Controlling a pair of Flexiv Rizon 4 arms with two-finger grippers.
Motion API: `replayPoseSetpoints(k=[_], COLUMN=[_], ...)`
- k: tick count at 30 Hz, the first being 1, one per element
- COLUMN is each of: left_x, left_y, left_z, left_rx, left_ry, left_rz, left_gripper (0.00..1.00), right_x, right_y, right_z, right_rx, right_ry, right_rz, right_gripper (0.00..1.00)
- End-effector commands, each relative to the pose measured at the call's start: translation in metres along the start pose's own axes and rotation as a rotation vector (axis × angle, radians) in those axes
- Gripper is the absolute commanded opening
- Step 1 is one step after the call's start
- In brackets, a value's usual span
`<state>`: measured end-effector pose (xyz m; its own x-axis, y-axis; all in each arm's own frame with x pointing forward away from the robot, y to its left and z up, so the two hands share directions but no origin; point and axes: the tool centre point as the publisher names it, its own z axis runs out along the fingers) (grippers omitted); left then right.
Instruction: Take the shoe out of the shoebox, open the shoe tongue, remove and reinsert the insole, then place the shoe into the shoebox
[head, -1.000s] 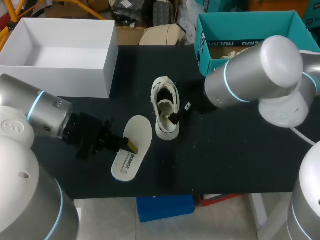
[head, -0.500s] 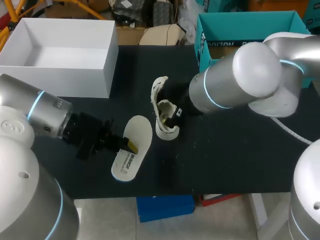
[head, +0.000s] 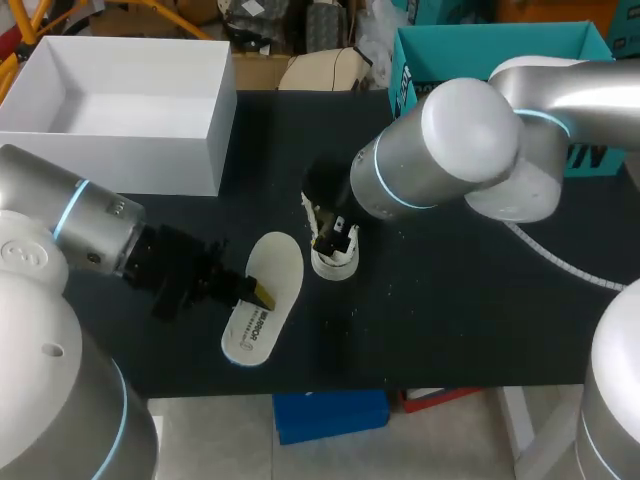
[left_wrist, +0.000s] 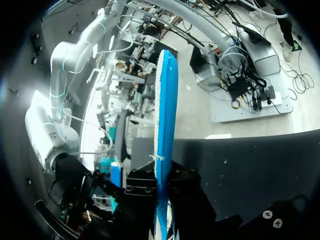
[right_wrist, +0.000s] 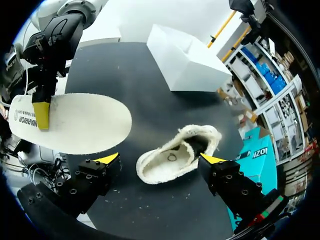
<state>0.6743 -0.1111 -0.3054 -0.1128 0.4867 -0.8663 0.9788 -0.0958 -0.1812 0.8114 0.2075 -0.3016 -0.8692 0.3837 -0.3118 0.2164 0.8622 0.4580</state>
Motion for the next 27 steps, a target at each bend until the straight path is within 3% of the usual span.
replayPoseSetpoints(k=[1,20,27], left_x=[0.003,0.016,0.016], left_y=[-0.014,-0.031,-0.031], left_z=[-0.004,-0.009,-0.009], left_rx=[-0.027,-0.043,-0.043], left_ry=[0.004,-0.005,-0.005], left_rz=[-0.003,-0.017,-0.017], left_gripper=[0.0,0.0,0.0], right_x=[0.001,0.001,0.003], right_y=[0.001,0.001,-0.002], right_z=[0.0,0.0,0.008], right_rx=[0.002,0.002,0.094], right_ry=[-0.001,-0.001,-0.058], right_rz=[0.0,0.0,-0.085], right_gripper=[1.0,1.0,1.0])
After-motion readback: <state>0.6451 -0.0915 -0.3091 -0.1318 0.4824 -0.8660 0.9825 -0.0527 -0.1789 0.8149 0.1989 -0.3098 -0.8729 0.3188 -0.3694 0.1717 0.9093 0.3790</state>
